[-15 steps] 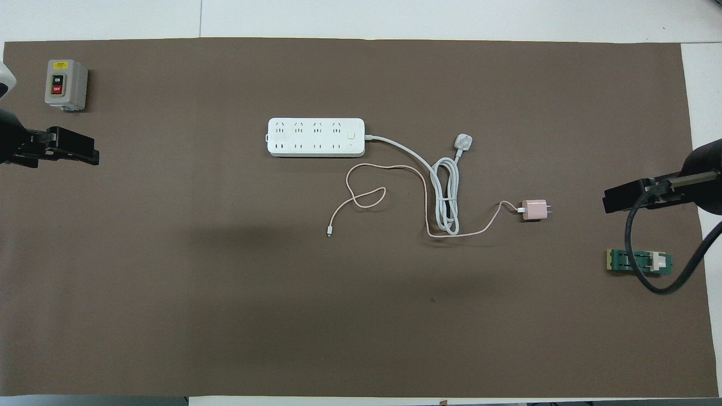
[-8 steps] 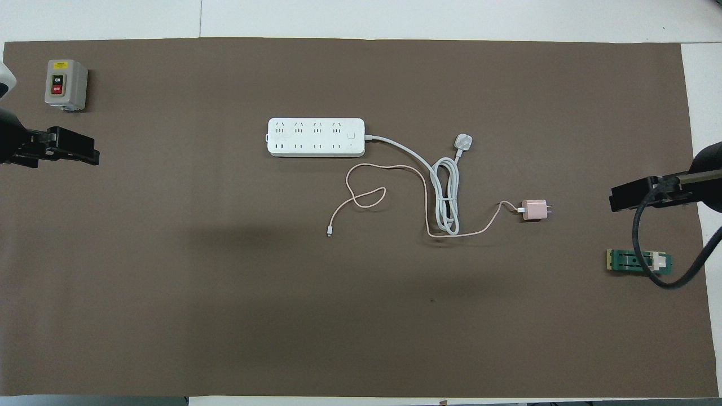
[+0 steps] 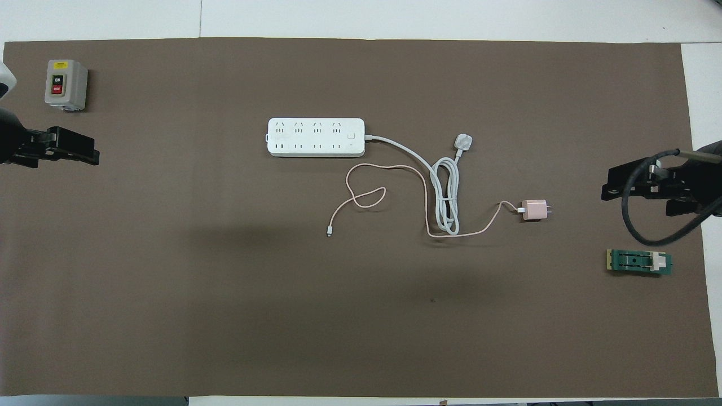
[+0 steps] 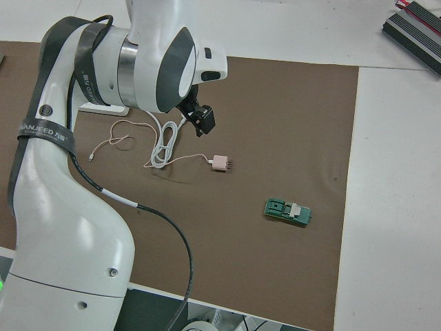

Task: Plug charger into power strip
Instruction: 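Reach the left gripper to the strip while the right gripper nears the charger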

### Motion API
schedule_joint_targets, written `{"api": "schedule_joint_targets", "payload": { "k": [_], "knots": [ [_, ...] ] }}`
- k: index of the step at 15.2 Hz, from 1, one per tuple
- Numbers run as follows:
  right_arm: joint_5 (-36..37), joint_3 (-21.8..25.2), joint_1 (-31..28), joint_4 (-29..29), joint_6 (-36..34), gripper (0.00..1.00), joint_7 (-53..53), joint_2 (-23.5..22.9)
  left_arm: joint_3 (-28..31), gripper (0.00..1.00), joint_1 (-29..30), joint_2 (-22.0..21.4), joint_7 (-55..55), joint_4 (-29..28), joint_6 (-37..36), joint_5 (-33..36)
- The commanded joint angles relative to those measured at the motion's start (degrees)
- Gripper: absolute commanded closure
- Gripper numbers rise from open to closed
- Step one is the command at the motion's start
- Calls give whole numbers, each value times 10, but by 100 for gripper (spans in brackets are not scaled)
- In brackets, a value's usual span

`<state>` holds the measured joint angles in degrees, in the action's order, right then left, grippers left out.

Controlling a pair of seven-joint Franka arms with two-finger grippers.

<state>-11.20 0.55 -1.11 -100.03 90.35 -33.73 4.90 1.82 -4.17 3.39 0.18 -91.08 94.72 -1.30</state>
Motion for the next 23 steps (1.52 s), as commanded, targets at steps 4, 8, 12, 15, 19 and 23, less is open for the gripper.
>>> {"api": "schedule_joint_targets", "payload": {
  "k": [4,8,12,15,19,23],
  "knots": [
    [-110,-5,-57,-74,68,0,-160,-42,4,0,0,-15,4,-9,3,-6],
    [-181,-5,-89,-142,162,0,-251,-59,1,0,0,-16,4,-10,5,-9],
    [-233,-4,-91,-155,182,0,-314,-93,-3,0,-8,-22,3,-26,18,-96],
    [-234,-5,-79,-155,190,0,-324,-107,-3,0,-8,-45,-18,-80,55,-204],
    [-239,-6,-72,-117,173,0,-274,-189,-4,0,-24,-58,-18,-121,74,-335],
    [-240,-5,-78,-116,174,0,-187,-215,-3,0,-20,-55,77,-187,103,-541]
  ]
}}
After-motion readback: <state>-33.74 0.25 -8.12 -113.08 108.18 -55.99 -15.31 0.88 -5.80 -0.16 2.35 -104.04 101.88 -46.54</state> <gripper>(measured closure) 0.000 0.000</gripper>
